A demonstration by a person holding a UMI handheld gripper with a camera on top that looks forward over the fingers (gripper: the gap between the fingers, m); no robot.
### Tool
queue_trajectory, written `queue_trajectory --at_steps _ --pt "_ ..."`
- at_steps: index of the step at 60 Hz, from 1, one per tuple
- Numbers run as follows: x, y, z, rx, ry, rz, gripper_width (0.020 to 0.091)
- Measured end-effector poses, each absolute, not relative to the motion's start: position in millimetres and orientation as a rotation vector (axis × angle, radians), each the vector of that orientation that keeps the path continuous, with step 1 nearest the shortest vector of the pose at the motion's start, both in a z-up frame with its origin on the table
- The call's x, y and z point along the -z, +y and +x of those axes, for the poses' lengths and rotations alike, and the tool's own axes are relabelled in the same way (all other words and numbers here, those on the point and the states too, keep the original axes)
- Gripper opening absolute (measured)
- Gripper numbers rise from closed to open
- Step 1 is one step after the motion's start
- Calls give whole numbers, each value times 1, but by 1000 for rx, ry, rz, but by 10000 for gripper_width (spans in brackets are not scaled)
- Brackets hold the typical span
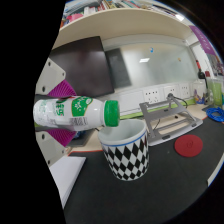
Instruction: Pour water
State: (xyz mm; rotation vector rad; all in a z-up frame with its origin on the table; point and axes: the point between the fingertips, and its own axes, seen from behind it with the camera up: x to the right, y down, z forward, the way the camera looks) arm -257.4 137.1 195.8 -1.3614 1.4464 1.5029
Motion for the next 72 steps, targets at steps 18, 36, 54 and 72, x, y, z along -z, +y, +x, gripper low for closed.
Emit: queue_trajectory --at_steps 18,36,54,72 --pt "-259 126 -252 -1258 968 -1597 365" --pt "-324 129 -118 -153 152 -1697 391" --pt "-233 153 -10 42 141 -1691 410" --pt "-135 168 8 2 126 -1788 427"
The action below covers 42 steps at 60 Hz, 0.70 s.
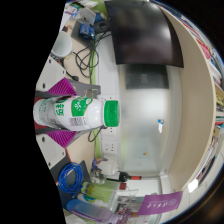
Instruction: Pour water
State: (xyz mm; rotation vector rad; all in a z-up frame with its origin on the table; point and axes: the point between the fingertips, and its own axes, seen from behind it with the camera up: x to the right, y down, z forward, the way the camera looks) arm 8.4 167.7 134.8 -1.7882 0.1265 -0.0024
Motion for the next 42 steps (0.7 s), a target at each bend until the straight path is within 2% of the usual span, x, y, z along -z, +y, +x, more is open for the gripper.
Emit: queue_trajectory --at_steps 1,4,7,13,15,20,23,36,42 --pt "-131 165 7 -2 127 -1797 451" --pt "-134 164 6 -21 134 -1764 449" --pt "-135 162 7 -22 136 -1755 476" --pt "-133 160 9 -24 148 -1759 562" --pt "-126 157 8 -31 154 -1794 605" --pt "-112 150 4 -48 154 -1863 802" --pt "-114 144 0 -62 144 -1868 860" --pt "-108 75 -11 -52 107 -2008 852" --pt "-119 30 -15 -39 83 -2083 847"
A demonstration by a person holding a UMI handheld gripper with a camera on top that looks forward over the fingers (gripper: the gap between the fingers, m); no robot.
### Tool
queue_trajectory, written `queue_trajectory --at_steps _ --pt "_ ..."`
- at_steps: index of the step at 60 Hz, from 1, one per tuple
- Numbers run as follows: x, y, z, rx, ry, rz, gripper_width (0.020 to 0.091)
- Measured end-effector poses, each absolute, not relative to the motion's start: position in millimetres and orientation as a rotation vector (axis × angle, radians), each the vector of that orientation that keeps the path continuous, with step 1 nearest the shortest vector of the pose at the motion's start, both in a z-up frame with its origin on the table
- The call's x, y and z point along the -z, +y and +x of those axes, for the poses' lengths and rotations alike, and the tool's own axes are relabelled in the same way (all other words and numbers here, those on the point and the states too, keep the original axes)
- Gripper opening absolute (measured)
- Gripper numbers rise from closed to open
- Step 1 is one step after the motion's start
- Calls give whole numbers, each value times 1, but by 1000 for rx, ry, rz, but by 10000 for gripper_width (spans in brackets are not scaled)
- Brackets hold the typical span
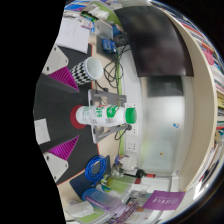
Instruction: Pour water
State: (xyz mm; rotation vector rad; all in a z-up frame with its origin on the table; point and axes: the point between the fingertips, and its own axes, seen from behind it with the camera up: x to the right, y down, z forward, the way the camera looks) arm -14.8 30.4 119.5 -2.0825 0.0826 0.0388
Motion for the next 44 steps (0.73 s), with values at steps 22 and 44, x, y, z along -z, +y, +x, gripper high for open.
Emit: queue_trajectory --at_steps 22,44 --pt "-211 -55 -45 -70 118 -2088 843" --pt "-239 -78 -67 -102 85 -2071 820"
